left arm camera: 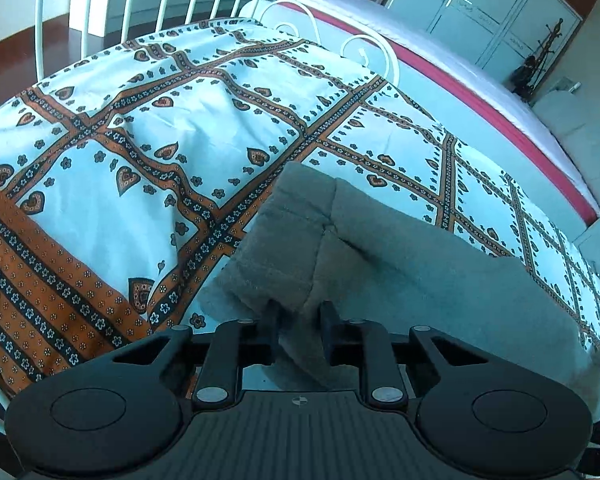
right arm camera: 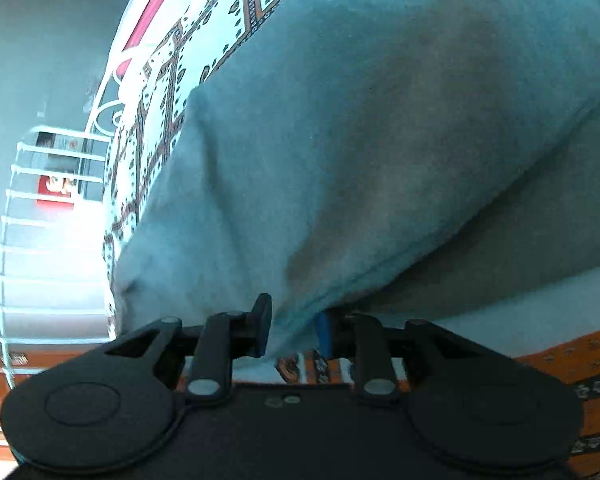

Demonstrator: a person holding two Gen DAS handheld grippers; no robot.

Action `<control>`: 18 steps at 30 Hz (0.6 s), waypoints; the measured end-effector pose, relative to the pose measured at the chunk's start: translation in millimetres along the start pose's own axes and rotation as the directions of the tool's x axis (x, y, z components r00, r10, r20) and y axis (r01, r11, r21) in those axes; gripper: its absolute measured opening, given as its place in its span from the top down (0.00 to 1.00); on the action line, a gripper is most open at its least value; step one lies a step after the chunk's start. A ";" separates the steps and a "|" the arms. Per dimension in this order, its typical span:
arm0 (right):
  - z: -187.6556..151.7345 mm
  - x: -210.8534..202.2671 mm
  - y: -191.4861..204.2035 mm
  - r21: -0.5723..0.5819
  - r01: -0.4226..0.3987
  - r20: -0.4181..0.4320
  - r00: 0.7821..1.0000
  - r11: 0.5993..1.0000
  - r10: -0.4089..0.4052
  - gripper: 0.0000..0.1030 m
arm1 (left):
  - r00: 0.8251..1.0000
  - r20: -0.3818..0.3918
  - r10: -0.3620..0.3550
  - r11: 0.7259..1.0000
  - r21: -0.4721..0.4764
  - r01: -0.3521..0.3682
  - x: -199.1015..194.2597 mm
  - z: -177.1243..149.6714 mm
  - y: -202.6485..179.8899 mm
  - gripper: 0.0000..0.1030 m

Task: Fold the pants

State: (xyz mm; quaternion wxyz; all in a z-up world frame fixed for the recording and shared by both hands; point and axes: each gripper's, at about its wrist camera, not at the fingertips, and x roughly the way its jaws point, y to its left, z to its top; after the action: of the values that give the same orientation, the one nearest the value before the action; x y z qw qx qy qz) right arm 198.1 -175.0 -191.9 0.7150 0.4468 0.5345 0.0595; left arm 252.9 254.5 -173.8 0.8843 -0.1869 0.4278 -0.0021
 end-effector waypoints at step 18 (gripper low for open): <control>-36.8 1.7 25.1 -0.207 0.058 0.065 0.997 0.977 -0.046 1.00 | 1.000 -0.013 0.026 0.999 -0.037 -0.026 4.2 -2.8 23.4 0.83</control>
State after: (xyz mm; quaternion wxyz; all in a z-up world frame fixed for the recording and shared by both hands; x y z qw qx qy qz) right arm 178.5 -137.9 -176.5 0.7750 0.3565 0.5151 0.0832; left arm 249.7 274.6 -186.4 0.8780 -0.1978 0.4357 0.0161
